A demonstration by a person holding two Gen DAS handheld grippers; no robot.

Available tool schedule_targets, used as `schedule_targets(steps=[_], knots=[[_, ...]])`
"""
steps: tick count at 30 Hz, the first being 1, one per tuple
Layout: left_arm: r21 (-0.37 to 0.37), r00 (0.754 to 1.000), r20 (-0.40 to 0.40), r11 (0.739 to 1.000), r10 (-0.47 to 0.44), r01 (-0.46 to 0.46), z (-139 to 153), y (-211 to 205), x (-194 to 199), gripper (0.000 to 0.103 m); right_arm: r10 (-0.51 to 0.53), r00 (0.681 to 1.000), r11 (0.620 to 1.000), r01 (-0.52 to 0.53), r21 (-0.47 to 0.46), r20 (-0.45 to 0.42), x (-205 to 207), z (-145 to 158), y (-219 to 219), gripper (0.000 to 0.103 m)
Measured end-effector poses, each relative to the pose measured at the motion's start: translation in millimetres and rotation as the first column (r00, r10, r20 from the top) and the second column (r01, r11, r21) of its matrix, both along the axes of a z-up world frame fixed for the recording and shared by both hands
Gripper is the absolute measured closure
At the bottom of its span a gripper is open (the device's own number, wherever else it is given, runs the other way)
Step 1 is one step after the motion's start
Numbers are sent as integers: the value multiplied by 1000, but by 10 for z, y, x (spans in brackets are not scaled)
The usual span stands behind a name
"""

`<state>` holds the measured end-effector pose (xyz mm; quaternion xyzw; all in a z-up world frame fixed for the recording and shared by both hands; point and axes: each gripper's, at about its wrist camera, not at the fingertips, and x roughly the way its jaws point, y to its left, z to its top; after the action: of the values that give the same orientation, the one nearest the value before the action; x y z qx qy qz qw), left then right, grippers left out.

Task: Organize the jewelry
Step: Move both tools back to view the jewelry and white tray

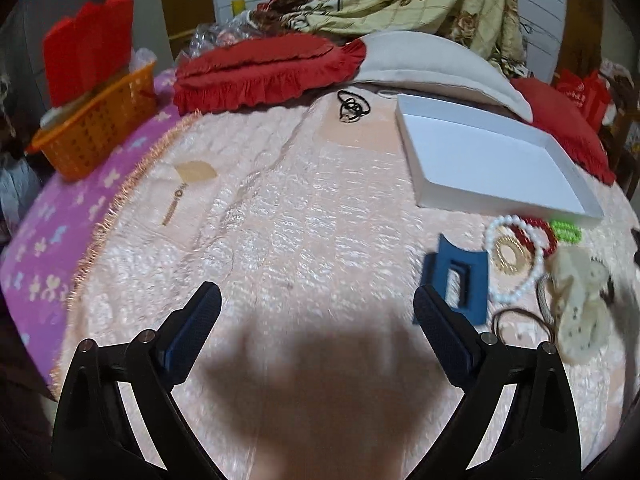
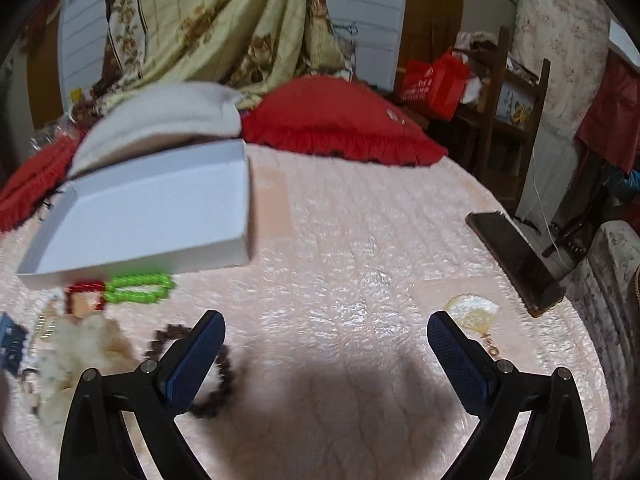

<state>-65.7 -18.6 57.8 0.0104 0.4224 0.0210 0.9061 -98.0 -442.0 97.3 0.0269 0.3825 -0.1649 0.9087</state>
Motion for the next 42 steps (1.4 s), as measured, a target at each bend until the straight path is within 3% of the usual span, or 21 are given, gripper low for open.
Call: schedule_targets(steps=[15,22,42], knots=[[-18,999,-11,999,-51,50,252,-288,-485,5,106,991,993,-110,48,75,-552,467,672,3],[-21,997,43,998,-63,64,464,-358,-747,5,140,987,986,-146,83,81,-815,554,891,9],[-5,969,214,991,-127,131,849,-546,-1404,5,125,979,992,-125,-8,161,-1509,834,1179,14]])
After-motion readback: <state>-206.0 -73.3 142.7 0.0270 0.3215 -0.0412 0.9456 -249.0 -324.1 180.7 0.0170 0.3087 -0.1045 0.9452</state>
